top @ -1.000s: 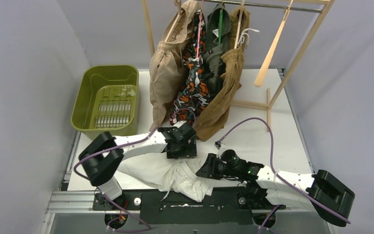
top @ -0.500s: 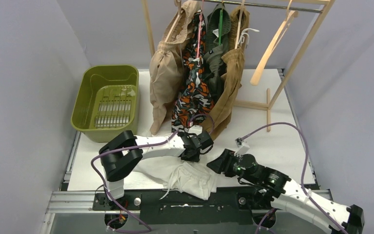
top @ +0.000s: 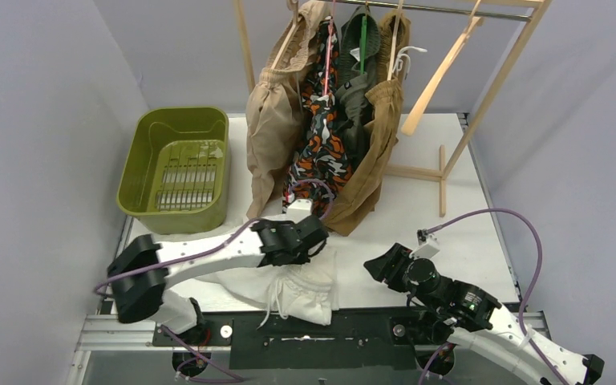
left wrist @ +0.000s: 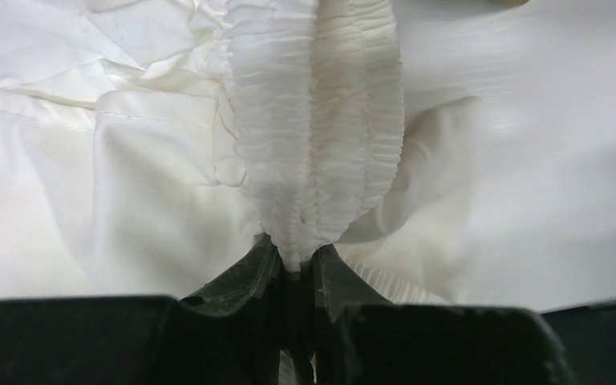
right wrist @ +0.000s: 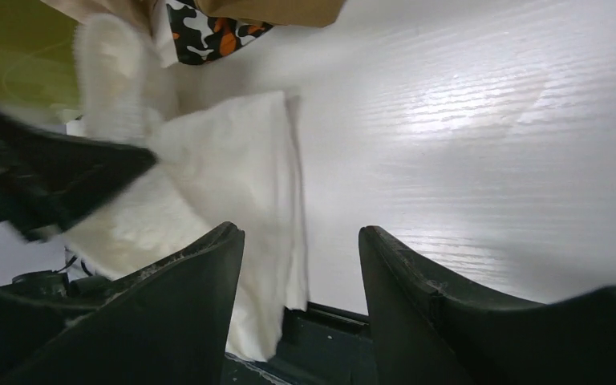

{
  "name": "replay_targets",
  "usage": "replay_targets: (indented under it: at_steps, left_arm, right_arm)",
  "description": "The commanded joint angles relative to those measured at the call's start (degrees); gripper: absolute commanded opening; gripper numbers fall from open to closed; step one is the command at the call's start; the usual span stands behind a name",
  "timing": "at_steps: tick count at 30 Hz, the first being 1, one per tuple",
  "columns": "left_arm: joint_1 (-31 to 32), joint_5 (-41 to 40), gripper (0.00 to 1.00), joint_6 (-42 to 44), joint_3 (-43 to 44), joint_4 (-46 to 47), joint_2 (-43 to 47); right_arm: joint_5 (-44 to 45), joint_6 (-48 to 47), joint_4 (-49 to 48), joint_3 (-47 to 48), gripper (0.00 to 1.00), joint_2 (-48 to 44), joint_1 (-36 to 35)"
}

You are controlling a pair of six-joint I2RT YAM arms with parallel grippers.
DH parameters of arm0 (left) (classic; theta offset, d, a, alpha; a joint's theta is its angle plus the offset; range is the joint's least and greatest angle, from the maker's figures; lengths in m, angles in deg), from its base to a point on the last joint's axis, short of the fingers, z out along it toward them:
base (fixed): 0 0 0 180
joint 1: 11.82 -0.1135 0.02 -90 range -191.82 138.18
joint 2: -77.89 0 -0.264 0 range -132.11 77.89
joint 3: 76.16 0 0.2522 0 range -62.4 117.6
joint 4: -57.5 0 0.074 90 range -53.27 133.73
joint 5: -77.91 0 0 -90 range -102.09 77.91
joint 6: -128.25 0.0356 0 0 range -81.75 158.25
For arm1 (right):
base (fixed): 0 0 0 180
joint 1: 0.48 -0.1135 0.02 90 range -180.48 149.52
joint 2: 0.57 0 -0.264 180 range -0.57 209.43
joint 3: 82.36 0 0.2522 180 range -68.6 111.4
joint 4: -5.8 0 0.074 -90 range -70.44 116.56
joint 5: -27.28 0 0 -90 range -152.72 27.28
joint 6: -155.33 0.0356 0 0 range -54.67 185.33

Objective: Remove the shorts from the hanger
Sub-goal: Pick up the shorts from the center of the board, then place the shorts in the basket.

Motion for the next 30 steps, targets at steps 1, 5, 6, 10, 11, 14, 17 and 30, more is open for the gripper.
replay_targets:
  at_steps: [1, 5, 6, 10, 11, 14, 17, 30]
  left_arm:
    - [0.5, -7.2, 0.0, 0.9, -1.7, 0.3, 14.7]
    - [-0.6, -11.3, 0.0, 1.0, -3.5, -1.4, 24.3]
    - [-1.2, -12.0, 0.0, 1.6, -3.1, -2.3, 25.8]
    - [-6.3, -12.9, 0.0, 6.0, 1.4, -6.6, 29.4]
    - [-8.0, -12.8, 0.0, 7.5, 2.8, -7.2, 30.0]
    - [-13.2, -12.2, 0.0, 13.3, 8.1, -8.5, 31.3]
    - [-18.4, -12.8, 0.0, 18.9, 13.7, -9.4, 32.0]
    - [-39.3, -6.9, 0.0, 38.6, 43.2, -9.7, 20.5]
  right_arm:
    - [3.6, 2.2, 2.2, 2.8, 0.56, 0.2, -0.3]
    - [4.5, 3.4, 1.9, 2.6, 0.56, 0.6, -0.3]
    - [4.6, 3.5, 1.6, 2.7, 0.56, 0.8, -0.3]
    - [4.7, 3.6, 0.7, 2.7, 0.56, 1.8, -0.3]
    - [4.7, 3.6, 0.5, 2.7, 0.56, 2.2, -0.3]
    - [4.4, 3.4, 0.3, 3.1, 0.56, 3.2, -0.3]
    - [4.3, 3.3, 0.3, 3.3, 0.56, 4.0, -0.3]
    - [5.2, 1.7, -3.4, 2.7, 0.58, 6.2, -0.3]
